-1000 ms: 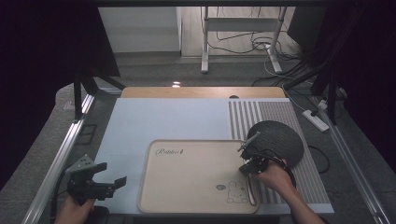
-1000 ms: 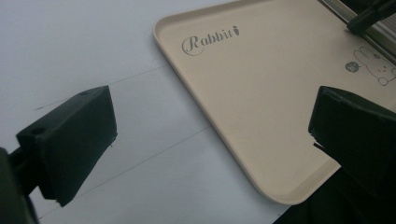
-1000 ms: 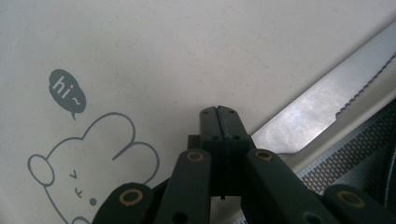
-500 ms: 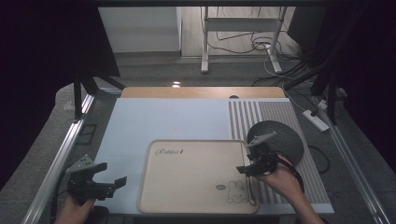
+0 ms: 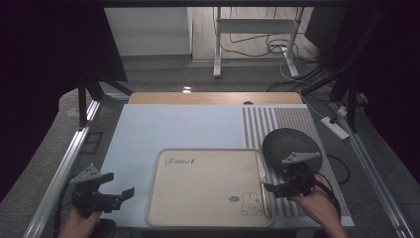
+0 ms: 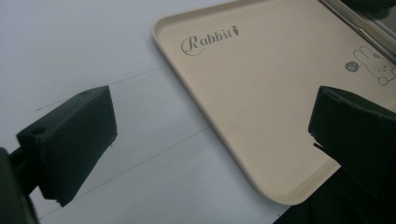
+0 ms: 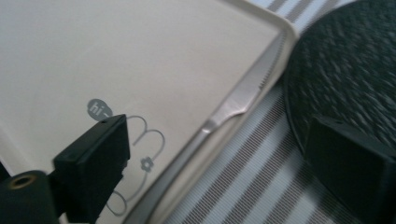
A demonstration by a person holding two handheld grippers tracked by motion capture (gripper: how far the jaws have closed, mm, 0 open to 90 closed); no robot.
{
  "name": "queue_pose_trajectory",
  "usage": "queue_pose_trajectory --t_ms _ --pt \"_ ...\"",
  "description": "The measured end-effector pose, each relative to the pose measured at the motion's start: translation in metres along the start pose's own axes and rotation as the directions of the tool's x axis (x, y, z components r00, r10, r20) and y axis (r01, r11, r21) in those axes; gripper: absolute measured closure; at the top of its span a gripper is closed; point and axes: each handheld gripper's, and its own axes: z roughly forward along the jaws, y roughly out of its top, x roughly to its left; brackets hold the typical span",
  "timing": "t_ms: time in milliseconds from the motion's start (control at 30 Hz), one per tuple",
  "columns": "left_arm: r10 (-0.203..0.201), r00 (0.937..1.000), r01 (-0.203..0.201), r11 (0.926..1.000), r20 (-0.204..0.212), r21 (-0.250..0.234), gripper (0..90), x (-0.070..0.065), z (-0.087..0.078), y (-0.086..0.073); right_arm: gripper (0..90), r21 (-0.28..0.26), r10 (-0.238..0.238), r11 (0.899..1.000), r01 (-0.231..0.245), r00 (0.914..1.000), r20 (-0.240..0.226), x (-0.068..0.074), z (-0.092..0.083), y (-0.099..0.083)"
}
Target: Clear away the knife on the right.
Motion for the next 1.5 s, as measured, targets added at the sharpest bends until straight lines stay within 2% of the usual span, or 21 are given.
queue_pose_trajectory --t_ms 67,167,333,600,900,1067,1233,1400,1500 --pt "-0.001 1.0 0.001 1.0 0.0 0.0 1.0 0.0 0.0 0.0 2.1 -0.007 0.006 1.0 -0.006 0.9998 0.017 -0.001 -0.004 -0.006" --pt "-0.001 1.0 0.001 1.0 0.0 0.0 1.0 0.0 0.0 0.0 1.4 -0.021 0.013 1.0 -0.012 0.999 0.042 -0.003 -0.01 -0.014" --pt "0.001 1.0 -0.001 1.0 0.0 0.002 1.0 0.0 0.0 0.0 0.0 -0.054 0.05 0.997 -0.047 0.9965 0.067 -0.007 -0.021 -0.027" --pt "0.006 1.0 -0.006 0.9999 -0.005 0.009 1.1 -0.001 0.001 0.001 0.0 -0.095 0.118 0.989 -0.112 0.9907 0.067 -0.013 -0.037 -0.04" --pt "0.007 1.0 -0.007 0.9999 -0.006 0.011 1.1 -0.001 0.001 0.001 0.0 -0.107 0.104 0.99 -0.093 0.9893 0.103 -0.01 -0.046 -0.044" --pt "0.01 0.9999 -0.01 0.9999 -0.008 0.012 1.2 -0.002 0.001 0.001 0.0 -0.088 0.097 0.992 -0.086 0.9861 0.135 -0.007 -0.053 -0.048" --pt "0.008 0.9999 -0.008 0.9999 -0.007 0.012 1.2 -0.001 0.001 0.0 0.0 -0.102 0.12 0.989 -0.105 0.9814 0.15 -0.006 -0.062 -0.054" --pt "0.006 1.0 -0.005 0.9999 -0.005 0.012 1.2 -0.001 0.001 0.001 0.0 -0.116 0.14 0.985 -0.124 0.9798 0.142 -0.007 -0.067 -0.058" --pt "0.009 0.9999 -0.009 0.9999 -0.007 0.014 1.2 -0.001 0.002 0.001 0.0 -0.105 0.148 0.985 -0.135 0.9803 0.131 -0.009 -0.066 -0.058"
